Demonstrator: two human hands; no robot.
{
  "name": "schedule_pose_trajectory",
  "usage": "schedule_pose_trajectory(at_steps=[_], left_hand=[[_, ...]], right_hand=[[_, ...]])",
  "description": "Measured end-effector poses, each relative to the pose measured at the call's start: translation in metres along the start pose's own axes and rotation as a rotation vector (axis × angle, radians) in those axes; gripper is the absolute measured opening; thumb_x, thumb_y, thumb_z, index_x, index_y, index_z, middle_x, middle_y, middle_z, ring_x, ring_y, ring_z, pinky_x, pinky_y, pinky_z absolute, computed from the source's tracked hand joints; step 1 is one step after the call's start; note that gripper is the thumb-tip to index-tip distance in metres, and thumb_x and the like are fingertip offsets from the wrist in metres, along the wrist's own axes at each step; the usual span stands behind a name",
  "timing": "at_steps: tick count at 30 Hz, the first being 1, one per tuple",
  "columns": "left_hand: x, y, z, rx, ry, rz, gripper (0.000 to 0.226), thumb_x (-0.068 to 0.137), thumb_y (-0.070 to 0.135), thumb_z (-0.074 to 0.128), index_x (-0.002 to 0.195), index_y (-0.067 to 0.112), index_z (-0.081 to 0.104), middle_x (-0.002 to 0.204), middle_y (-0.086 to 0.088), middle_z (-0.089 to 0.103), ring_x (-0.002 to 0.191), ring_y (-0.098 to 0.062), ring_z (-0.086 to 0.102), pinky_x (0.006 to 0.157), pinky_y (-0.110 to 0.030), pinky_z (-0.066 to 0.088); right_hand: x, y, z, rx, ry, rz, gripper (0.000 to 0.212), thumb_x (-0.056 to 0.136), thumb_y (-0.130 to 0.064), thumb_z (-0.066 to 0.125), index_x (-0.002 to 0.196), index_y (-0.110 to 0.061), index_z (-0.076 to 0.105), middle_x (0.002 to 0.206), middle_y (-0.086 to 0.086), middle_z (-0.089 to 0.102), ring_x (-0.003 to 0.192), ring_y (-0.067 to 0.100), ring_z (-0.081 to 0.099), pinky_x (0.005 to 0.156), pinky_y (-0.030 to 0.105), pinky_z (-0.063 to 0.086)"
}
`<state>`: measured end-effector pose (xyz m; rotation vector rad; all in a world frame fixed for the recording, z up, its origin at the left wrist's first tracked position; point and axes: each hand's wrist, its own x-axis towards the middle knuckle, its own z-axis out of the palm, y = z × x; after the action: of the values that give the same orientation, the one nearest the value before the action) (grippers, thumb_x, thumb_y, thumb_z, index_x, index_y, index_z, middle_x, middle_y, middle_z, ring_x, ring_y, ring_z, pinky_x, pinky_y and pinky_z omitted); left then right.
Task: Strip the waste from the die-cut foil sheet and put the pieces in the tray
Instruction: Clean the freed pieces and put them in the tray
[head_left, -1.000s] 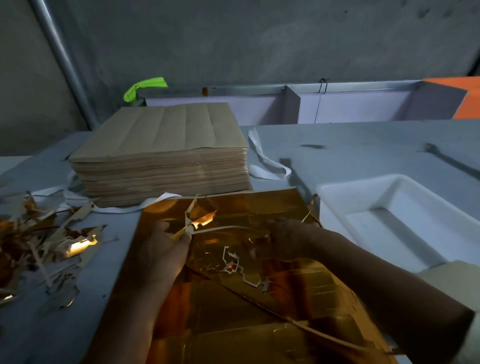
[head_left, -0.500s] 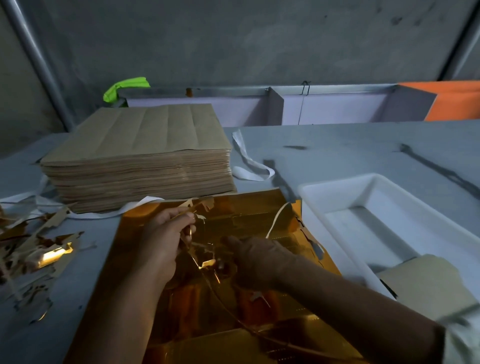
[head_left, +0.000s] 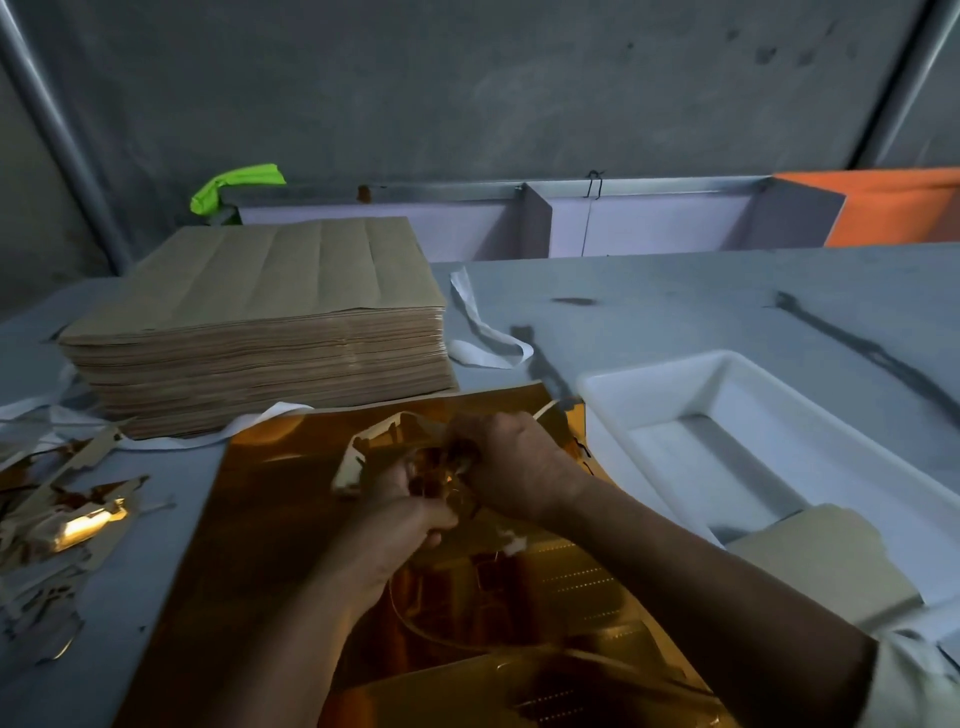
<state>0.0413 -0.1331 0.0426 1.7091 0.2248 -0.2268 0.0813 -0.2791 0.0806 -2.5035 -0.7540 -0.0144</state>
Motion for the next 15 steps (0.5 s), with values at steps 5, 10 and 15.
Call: schedule_pose_trajectory(at_steps=[5, 10, 15], left_hand=[[0.0, 0.003, 0.01, 0.003, 0.119, -0.01, 0.007, 0.095, 0.02, 0.06, 0.1, 0.024, 0.062, 0.083, 0.001, 0.066, 0.072, -0.012, 0.059, 0.061, -0.025, 0.044], [0.002, 0.005, 0.001, -0.297, 0.331, -0.083, 0.013, 0.096, 0.028, 0.058, 0.103, 0.017, 0.062, 0.098, -0.005, 0.063, 0.076, -0.015, 0.055, 0.062, -0.026, 0.044], [0.004, 0.015, -0.007, -0.437, 0.442, -0.071, 0.024, 0.095, 0.029, 0.059, 0.113, 0.012, 0.062, 0.099, -0.006, 0.061, 0.076, -0.013, 0.055, 0.061, -0.025, 0.044]], right_hand=[[-0.002, -0.001, -0.008, 0.12, -0.038, -0.026, 0.042, 0.086, -0.011, 0.069, 0.124, -0.022, 0.056, 0.124, -0.001, 0.06, 0.114, 0.014, 0.056, 0.093, 0.029, 0.05], [-0.005, 0.018, -0.021, 0.444, -0.219, 0.035, 0.065, 0.086, -0.01, 0.07, 0.143, -0.025, 0.043, 0.138, -0.001, 0.049, 0.124, 0.019, 0.051, 0.1, 0.04, 0.051], [-0.007, 0.041, -0.025, 0.591, -0.07, 0.21, 0.053, 0.089, -0.02, 0.069, 0.136, -0.032, 0.048, 0.115, -0.014, 0.056, 0.105, 0.009, 0.058, 0.085, 0.024, 0.054]])
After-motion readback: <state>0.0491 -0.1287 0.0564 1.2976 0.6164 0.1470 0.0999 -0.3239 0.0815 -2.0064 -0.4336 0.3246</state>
